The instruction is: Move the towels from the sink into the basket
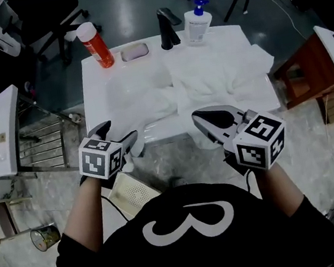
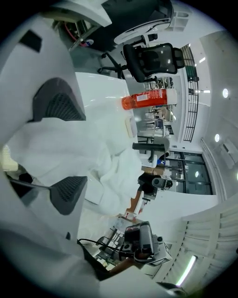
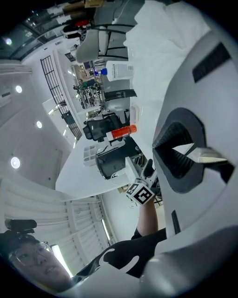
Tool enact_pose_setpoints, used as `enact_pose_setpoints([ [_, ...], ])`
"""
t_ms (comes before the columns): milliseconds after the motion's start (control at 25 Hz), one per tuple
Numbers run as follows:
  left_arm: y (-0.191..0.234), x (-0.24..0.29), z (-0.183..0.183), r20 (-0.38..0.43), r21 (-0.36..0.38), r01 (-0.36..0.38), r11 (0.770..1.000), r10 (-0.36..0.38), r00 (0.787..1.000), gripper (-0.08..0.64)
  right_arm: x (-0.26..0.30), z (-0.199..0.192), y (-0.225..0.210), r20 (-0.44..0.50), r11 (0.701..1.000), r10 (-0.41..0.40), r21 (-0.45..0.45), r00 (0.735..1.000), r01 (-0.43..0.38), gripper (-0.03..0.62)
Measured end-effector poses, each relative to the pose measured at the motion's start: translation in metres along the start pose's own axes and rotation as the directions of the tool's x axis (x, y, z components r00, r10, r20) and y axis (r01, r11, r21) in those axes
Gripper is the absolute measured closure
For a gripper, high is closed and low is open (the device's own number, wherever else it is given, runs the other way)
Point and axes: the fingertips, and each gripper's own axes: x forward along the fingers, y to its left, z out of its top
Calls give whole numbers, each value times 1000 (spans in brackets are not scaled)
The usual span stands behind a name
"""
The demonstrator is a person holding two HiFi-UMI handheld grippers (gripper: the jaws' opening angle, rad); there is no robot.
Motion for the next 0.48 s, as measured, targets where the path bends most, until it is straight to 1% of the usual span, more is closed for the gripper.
enact_pose_setpoints([
  [120,9,13,-8,-47,0,3,1000,-3,999,196,9,0,-2,-18,1000,13,-13,1000,-14,589],
  [280,13,26,-16,-109,1,17,1000,-17,994,193,17,-4,-7,-37,1000,15,-6,999,-15,589],
  [400,13,32,-17,-128,6,34,999,-33,991,195,23,-7,-10,-48,1000,19,-4,999,-20,589],
  [480,12,33,-18,-136,9,59,998,-58,989,197,27,-8,-12,-47,1000,22,-4,999,-23,589],
])
